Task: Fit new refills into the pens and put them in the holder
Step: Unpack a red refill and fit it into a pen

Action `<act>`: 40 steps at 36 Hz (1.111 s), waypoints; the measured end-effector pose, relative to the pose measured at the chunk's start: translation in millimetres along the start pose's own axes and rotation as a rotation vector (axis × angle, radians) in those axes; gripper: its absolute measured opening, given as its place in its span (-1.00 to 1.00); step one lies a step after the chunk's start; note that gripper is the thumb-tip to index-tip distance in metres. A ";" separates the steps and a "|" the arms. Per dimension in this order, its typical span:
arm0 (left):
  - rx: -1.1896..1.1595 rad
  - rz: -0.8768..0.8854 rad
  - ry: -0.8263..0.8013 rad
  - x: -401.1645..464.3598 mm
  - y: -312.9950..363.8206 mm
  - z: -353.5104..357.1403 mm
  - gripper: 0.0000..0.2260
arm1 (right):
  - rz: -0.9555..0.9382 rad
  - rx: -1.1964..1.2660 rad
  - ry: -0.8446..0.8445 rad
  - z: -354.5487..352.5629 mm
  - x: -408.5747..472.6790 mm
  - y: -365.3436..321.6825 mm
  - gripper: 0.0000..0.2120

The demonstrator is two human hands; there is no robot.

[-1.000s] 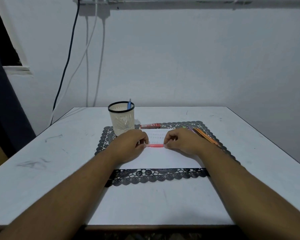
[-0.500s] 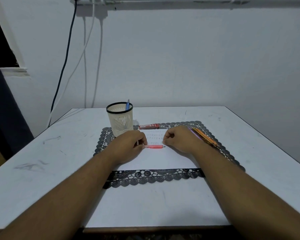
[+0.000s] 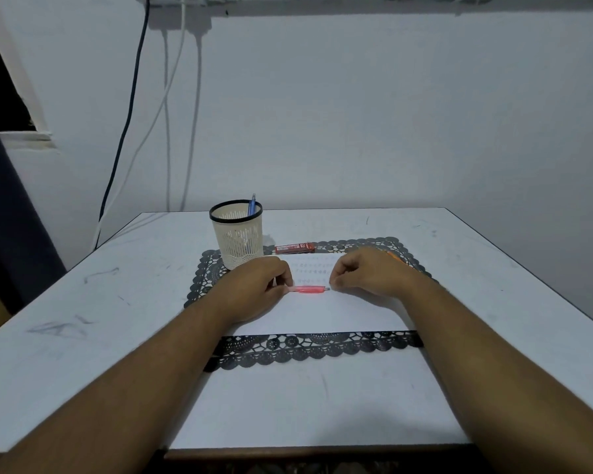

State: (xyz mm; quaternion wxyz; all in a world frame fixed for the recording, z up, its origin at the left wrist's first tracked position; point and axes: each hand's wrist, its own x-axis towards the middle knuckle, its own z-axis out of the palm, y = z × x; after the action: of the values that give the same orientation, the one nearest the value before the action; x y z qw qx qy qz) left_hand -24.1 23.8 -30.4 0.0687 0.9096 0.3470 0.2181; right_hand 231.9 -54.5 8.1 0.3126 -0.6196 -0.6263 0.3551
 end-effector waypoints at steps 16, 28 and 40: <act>-0.022 0.002 -0.007 0.6 0.1 1.6 -0.95 | -0.015 -0.242 -0.020 2.6 9.2 0.4 -0.95; -0.028 0.019 0.001 -0.1 1.0 1.0 -0.96 | -0.039 -0.300 0.080 1.3 20.5 9.1 -0.95; -0.007 0.020 -0.007 0.8 1.7 2.2 -0.94 | -0.127 -0.337 0.078 21.5 30.8 1.5 -0.88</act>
State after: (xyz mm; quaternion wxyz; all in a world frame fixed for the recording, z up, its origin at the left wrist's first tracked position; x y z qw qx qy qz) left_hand -21.6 23.2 -31.7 0.0711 0.9135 0.3369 0.2167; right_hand 213.7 -24.9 -6.5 0.2504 -0.6356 -0.7022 0.2006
